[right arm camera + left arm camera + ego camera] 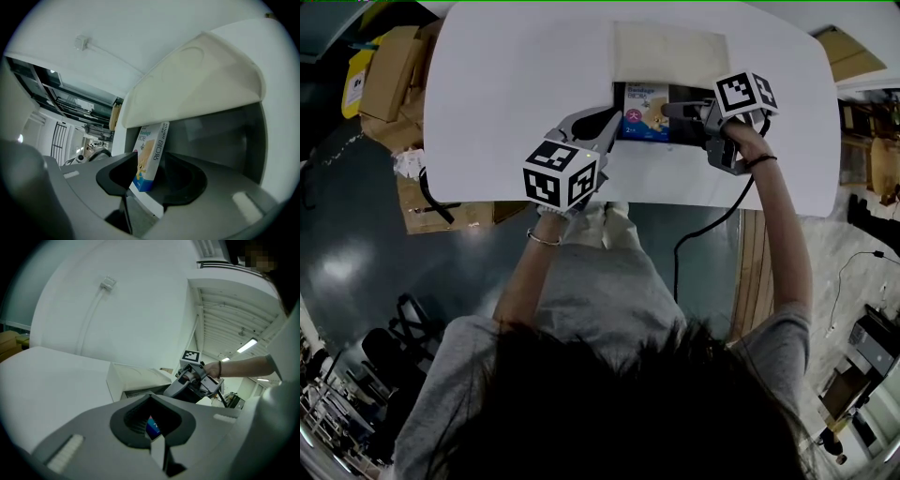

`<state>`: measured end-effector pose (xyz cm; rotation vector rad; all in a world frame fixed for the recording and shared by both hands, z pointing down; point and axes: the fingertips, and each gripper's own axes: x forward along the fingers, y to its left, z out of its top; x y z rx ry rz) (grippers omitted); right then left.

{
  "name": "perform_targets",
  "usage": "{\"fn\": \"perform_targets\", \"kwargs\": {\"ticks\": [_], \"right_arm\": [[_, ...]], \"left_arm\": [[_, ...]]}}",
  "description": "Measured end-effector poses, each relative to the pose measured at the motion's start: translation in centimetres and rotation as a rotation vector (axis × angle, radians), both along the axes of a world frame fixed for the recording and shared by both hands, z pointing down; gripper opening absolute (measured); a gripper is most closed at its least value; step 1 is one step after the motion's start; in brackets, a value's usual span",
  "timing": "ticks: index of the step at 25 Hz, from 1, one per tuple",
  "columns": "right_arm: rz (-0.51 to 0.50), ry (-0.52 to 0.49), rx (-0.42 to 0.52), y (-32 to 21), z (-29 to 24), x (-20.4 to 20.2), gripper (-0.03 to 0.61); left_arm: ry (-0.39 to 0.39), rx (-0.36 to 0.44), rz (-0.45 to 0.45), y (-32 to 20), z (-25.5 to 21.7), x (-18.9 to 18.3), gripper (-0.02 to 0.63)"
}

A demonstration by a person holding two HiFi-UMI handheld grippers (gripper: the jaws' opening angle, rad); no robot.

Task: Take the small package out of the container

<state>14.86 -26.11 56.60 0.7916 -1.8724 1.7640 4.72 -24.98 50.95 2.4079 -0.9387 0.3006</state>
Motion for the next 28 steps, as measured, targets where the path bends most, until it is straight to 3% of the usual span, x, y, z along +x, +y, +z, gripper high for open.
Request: {"fn": "perform_targets", "kwargs": {"ticks": [9, 15, 28], "right_arm": [[-0.080, -0.038, -0.084, -0.2, 1.5, -1.0, 0.198], [-0.068, -0.125, -0.143, 0.0, 1.4, -1.1, 0.141], [-0.036, -0.177, -0.214, 0.1, 0.8, -0.9, 0.121]], "left_arm": [[-0.005, -0.002, -0.021, -0.3, 0.0, -0.6, -0.008], [-0.007, -0.003, -0.044, -0.4, -0.1, -1.1, -0.008], [-0.010, -0.007, -0.058, -0.4, 0.1, -1.0, -0.008]]}}
